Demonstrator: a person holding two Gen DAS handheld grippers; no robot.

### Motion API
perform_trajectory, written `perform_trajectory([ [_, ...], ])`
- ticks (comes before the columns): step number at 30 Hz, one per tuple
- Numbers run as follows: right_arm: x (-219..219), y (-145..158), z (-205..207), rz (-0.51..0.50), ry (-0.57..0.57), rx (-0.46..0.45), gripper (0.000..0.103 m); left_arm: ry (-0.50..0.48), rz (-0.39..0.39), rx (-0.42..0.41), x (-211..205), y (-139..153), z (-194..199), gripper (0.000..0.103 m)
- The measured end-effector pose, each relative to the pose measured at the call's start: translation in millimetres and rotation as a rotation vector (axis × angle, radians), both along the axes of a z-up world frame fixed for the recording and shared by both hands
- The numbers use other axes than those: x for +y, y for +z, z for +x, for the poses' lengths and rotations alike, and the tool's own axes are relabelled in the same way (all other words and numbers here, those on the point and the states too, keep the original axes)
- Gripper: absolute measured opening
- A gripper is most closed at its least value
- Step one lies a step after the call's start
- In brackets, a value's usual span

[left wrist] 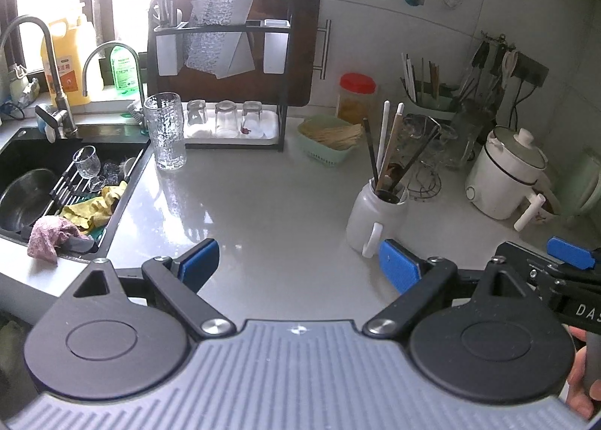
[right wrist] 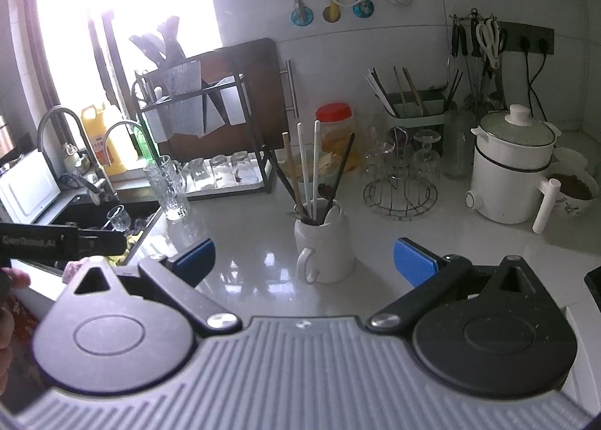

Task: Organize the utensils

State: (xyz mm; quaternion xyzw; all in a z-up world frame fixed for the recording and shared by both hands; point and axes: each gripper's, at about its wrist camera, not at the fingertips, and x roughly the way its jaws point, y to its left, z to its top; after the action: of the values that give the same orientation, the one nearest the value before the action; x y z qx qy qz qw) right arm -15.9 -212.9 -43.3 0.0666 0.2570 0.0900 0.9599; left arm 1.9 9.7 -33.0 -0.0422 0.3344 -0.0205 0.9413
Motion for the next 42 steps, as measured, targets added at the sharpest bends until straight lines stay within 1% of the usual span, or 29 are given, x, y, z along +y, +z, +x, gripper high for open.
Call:
perform_trajectory([
  [8,1.6,-1.0,-0.9,-0.001,0.03,-0.002,0.103,0.025,-0.019,0.004,0.5,3.4,-7.1,0.094],
  [11,1.9,-1.2,0.2,-0.01,0.026,0.001,0.103,0.022,-0.008,-0.007,-0.8,4.8,-9.2,0.094],
  [29,4.9,-1.5,-3.3,-0.017,0.016,-0.025,0.103,0.01,-0.004,-0.038,-0.4,7.6,-20.4,0.095],
  [42,5.7,-2.9,-10.3,-0.021,-0.013,-0.025,0.103,0.014,-0.008,-0.03,-1.4,4.0,-24.6,0.096],
])
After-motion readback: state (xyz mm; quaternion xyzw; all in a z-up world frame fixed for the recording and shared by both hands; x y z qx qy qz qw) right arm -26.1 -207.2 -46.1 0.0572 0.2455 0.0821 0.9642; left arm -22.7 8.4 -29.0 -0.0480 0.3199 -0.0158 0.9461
